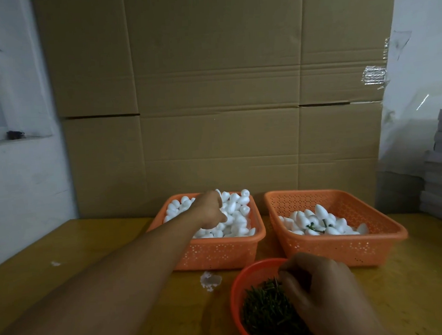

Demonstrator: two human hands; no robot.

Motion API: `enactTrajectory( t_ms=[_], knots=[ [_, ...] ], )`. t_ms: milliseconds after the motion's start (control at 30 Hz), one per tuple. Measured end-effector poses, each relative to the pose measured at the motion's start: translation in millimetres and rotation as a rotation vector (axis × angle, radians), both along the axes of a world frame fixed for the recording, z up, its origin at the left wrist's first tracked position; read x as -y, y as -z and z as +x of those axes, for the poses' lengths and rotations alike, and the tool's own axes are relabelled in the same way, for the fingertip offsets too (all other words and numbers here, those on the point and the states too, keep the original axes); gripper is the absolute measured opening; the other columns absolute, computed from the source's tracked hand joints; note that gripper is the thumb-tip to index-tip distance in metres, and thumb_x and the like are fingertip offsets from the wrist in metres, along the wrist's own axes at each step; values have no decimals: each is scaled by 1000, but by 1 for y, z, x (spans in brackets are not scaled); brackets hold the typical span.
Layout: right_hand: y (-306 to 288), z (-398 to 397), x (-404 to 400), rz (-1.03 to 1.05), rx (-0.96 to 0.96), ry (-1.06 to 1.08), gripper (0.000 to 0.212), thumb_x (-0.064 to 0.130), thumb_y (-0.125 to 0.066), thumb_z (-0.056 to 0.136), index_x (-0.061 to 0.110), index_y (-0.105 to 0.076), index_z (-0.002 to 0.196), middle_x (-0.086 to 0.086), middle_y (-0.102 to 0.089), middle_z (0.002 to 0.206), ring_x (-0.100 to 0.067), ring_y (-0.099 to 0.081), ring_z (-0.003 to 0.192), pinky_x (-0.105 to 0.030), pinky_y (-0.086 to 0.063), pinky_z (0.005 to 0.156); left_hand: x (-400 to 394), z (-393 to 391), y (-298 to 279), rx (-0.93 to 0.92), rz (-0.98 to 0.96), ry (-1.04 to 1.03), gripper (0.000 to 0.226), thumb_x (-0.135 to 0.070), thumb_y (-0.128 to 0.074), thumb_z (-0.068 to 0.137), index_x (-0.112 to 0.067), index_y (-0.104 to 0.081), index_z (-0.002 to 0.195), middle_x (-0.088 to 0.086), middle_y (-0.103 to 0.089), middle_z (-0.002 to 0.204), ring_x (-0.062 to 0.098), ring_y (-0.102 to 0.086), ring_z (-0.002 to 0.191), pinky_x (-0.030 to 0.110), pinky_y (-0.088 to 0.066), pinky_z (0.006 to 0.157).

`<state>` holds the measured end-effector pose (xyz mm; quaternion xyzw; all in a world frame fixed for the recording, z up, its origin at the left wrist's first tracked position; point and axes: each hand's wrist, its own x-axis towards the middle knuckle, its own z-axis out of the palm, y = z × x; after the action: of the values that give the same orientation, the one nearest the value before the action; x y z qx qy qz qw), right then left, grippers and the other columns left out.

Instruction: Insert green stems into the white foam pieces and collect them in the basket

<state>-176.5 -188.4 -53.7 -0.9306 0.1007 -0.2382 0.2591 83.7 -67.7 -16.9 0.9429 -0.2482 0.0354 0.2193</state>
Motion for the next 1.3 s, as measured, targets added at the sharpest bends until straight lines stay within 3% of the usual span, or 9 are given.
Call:
enactTrajectory(
  t_ms=[67, 167, 367, 533, 667, 767, 1000, 1167, 1300],
  knots=[
    [0, -1, -1, -9, 12, 6, 5, 36, -68, 85, 38, -69, 81, 20, -69, 69, -1, -65, 65, -32, -57, 65, -3, -4, 0, -1, -128, 41, 31, -25, -70, 88, -19, -62, 118, 4, -69, 91, 17, -63, 82, 29, -45, 73],
    [-2, -3, -3, -21, 13, 15, 4, 36, -67, 85, 38, -69, 82, 18, -69, 69, -2, -65, 65, -34, -57, 65, -9, -15, -1, 30, -213, 85, 6, -30, -64, 89, -32, -69, 93, -7, -66, 71, 12, -63, 75, 42, -51, 86],
    [-4, -4, -5, -75, -79, -13, 7, 38, -69, 84, 44, -69, 81, 21, -70, 73, -1, -66, 72, -29, -56, 70, -25, -54, -3, 48, -518, 241, 14, -23, -67, 90, -32, -68, 102, -12, -72, 94, 5, -68, 83, 37, -57, 81],
    [-7, -4, -6, -145, -203, -80, 28, 36, -72, 81, 63, -68, 88, 26, -72, 85, 2, -66, 81, -24, -56, 76, -36, -95, 10, -4, -694, 352, 16, -8, -69, 89, -21, -63, 97, -11, -70, 94, 10, -71, 89, 32, -56, 76],
    [-7, -2, -2, -199, -273, -91, 27, 39, -73, 81, 59, -64, 66, 23, -72, 90, 1, -66, 84, -24, -57, 80, -42, -128, 19, -24, -748, 414, 22, -1, -67, 88, -20, -61, 95, -8, -69, 95, 10, -69, 95, 31, -56, 82],
    [-5, -2, -2, -210, -288, -123, 5, 48, -69, 83, 52, -71, 84, 21, -72, 90, -1, -66, 83, -24, -56, 80, -47, -149, 29, -53, -772, 466, 15, -12, -68, 91, -23, -62, 97, -7, -71, 100, 8, -68, 100, 30, -57, 87],
    [0, 2, -2, -322, -365, -216, 39, 65, -61, 78, 44, -63, 111, 21, -64, 111, -2, -58, 104, -27, -52, 90, -54, -172, 53, -82, -726, 480, 42, -18, -65, 91, -48, -52, 118, -16, -68, 113, 5, -64, 111, 29, -50, 90],
    [0, 4, -1, -337, -471, -207, 31, 56, -65, 80, 41, -69, 107, 18, -69, 94, 0, -63, 90, -26, -56, 82, -58, -181, 52, -44, -700, 534, 28, -28, -55, 99, -42, -56, 123, -11, -67, 110, 15, -64, 109, 44, -54, 92],
    [4, 9, -2, -339, -503, -200, 24, 46, -65, 85, 36, -73, 106, 13, -72, 97, -3, -66, 89, -30, -58, 82, -57, -185, 53, -91, -733, 545, 23, -31, -57, 96, -42, -64, 116, -9, -68, 104, 16, -66, 105, 43, -55, 92]
  ],
)
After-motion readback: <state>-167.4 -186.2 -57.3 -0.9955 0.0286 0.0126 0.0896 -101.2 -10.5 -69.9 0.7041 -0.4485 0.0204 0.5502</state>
